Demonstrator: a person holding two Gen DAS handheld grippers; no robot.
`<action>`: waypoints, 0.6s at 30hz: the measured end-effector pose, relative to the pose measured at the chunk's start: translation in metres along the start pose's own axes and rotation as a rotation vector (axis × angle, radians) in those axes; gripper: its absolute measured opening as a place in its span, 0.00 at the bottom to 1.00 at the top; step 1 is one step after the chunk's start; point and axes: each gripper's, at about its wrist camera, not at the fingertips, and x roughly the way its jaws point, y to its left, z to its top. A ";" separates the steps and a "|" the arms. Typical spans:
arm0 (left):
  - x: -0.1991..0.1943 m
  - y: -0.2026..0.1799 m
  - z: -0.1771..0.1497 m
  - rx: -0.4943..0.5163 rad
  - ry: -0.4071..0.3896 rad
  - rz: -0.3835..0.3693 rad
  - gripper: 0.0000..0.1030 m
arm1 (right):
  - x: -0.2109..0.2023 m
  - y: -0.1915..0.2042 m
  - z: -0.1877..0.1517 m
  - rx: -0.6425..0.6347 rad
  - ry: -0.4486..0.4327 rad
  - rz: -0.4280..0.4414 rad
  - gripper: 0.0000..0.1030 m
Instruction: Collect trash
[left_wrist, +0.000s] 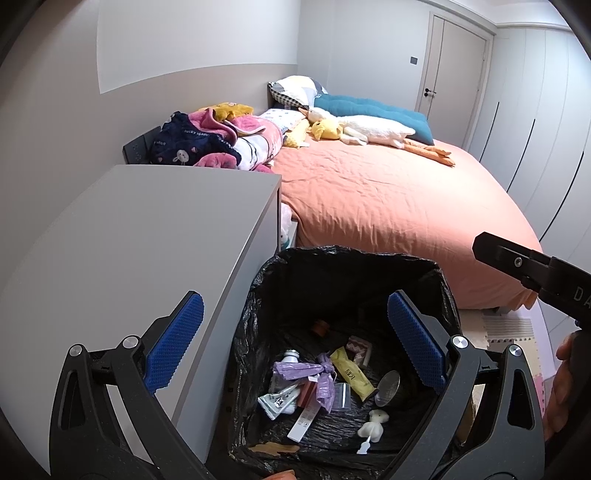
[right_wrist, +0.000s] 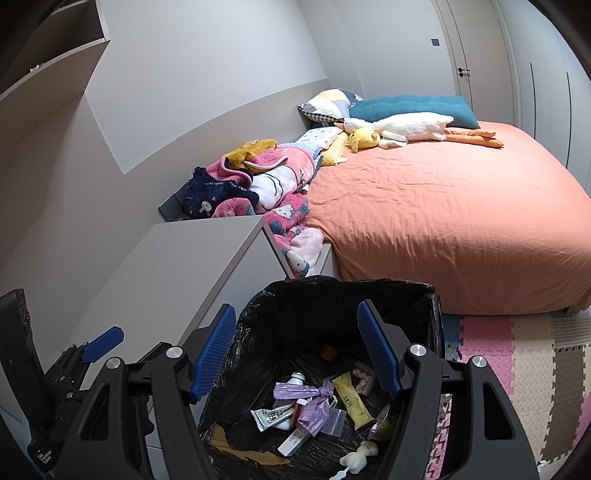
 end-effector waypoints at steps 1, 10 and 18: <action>0.000 0.000 0.000 0.002 0.002 0.000 0.94 | 0.000 0.000 0.000 0.000 0.000 0.000 0.67; 0.001 0.002 -0.001 -0.016 -0.008 -0.010 0.94 | 0.001 0.000 0.000 0.001 0.002 -0.002 0.67; 0.006 0.001 -0.001 -0.007 0.006 0.010 0.94 | 0.000 -0.001 -0.004 0.001 0.003 -0.002 0.68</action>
